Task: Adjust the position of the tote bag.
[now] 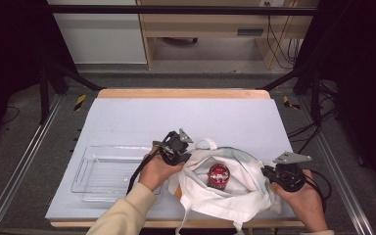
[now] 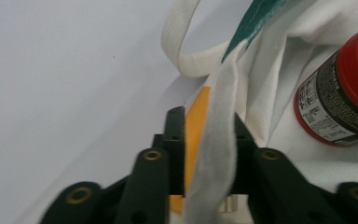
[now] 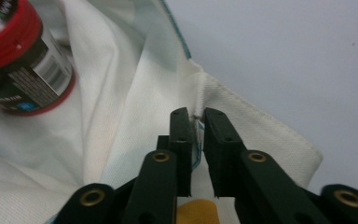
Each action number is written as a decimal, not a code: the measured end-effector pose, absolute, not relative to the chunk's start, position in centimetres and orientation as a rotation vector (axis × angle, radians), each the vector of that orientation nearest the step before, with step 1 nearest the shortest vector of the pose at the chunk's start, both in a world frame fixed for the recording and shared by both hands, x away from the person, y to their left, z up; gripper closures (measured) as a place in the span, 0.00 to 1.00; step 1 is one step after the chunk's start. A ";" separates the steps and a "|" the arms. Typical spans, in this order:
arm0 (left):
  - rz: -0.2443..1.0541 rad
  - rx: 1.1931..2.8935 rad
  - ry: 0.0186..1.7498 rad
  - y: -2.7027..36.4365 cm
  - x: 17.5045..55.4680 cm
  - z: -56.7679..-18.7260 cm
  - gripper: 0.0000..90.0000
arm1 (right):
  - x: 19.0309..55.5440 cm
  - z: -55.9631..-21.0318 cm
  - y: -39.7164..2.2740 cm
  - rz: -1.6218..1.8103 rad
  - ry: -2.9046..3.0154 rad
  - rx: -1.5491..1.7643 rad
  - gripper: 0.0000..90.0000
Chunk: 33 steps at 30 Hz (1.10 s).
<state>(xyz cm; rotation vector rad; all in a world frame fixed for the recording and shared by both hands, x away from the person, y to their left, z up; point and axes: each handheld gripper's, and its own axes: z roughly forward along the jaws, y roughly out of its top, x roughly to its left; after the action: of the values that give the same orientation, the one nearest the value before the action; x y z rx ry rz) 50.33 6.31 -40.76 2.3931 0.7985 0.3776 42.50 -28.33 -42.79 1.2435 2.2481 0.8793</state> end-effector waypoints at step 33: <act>0.259 2.390 0.362 3.7 41.3 -42.1 0.33 | 40.7 -38.0 -26.9 1.068 2.124 1.191 0.32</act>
<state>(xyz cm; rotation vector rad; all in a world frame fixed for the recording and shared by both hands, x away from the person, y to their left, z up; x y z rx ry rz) 41.31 3.75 -42.09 2.3897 0.3617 0.2594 40.69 -26.88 -38.04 1.1913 2.1241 1.0681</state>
